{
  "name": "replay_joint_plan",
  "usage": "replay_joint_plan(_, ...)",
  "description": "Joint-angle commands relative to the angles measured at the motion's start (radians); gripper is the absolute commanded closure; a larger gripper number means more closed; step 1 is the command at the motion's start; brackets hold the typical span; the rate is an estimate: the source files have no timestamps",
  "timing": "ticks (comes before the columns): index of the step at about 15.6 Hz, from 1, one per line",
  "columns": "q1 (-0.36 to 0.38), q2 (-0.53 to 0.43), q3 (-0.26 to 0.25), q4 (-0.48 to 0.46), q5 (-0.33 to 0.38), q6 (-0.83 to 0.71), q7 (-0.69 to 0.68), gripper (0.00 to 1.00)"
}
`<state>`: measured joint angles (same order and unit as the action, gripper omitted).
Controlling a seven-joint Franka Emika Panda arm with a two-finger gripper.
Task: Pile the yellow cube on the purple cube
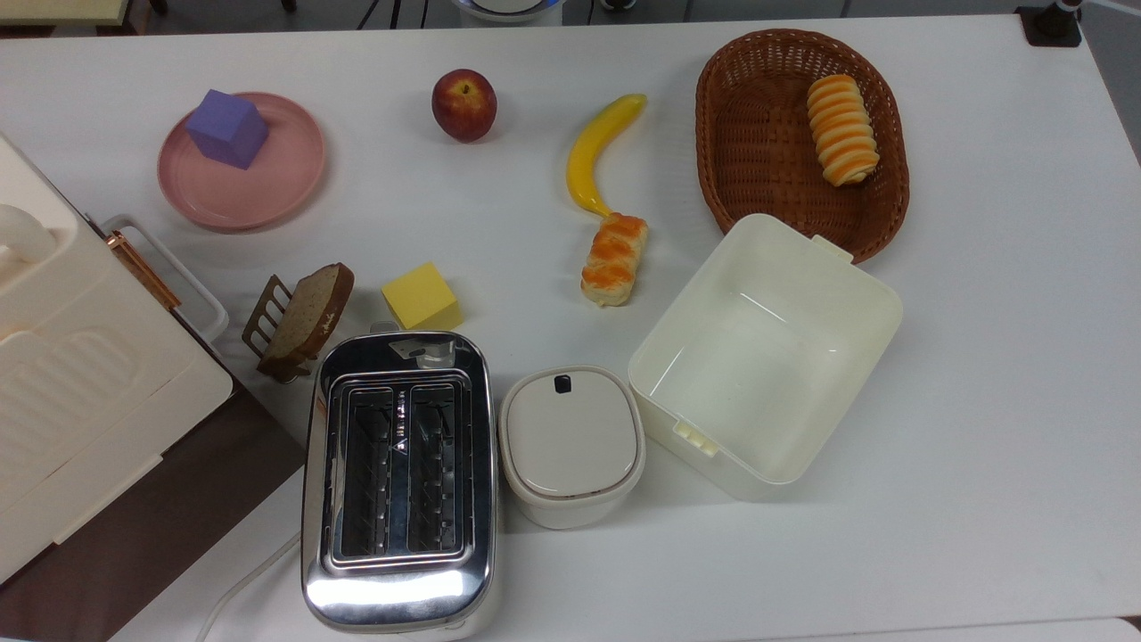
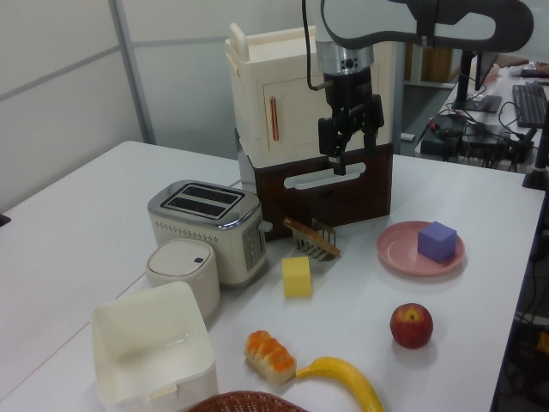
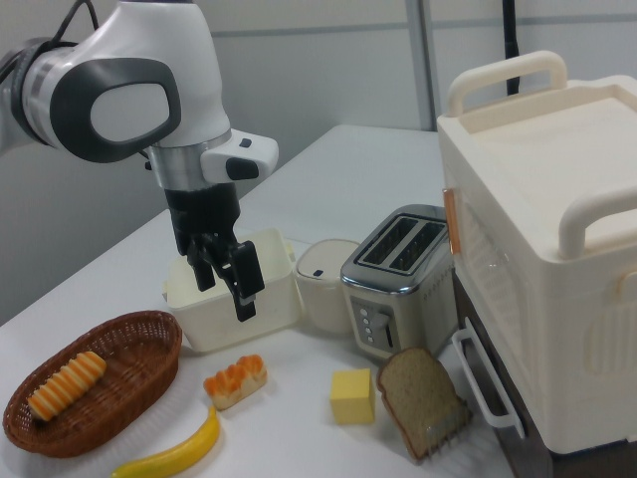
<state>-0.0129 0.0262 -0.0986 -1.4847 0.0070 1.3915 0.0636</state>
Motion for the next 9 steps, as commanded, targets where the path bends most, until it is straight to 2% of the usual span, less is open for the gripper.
replay_joint_plan(1, -0.004, -0.073, 0.017, -0.05, -0.022, 0.091, -0.06, 0.0)
replay_joint_plan(3, -0.01, -0.077, 0.013, -0.052, 0.039, 0.077, -0.061, 0.0)
replay_joint_plan(9, -0.036, -0.063, 0.016, -0.066, 0.102, 0.076, 0.021, 0.0)
